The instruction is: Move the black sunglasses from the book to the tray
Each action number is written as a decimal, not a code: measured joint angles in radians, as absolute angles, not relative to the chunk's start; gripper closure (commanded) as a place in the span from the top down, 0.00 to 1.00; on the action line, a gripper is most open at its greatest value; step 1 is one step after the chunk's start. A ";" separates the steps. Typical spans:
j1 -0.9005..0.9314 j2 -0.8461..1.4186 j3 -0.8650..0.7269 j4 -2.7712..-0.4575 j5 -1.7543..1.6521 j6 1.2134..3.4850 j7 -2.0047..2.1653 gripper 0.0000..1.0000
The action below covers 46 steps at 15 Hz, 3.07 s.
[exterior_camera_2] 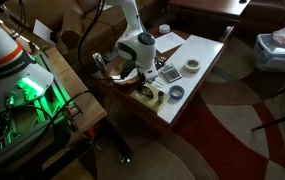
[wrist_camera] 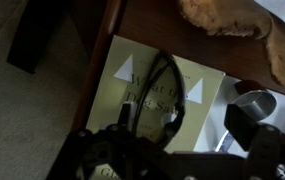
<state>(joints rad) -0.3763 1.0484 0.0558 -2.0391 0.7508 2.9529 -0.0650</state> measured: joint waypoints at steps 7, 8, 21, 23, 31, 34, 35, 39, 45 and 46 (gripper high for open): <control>-0.378 1.078 0.067 -1.977 0.651 2.946 -0.039 0.51; -0.379 1.087 0.064 -1.969 0.636 2.941 -0.031 0.55; -0.379 1.148 0.045 -1.908 0.512 2.893 0.041 0.03; -0.380 1.147 0.046 -1.908 0.504 2.892 0.041 0.03; -0.400 1.018 0.099 -2.092 0.330 2.982 -0.113 0.03; -0.373 0.949 0.098 -2.181 0.232 2.982 -0.144 0.03; -0.357 0.928 0.095 -2.202 0.199 2.978 -0.146 0.03; -0.272 0.853 0.064 -2.233 0.124 2.906 -0.147 0.13; -0.233 0.843 0.061 -2.221 0.074 2.901 -0.165 0.03; -0.210 0.842 0.066 -2.213 0.052 2.901 -0.169 0.03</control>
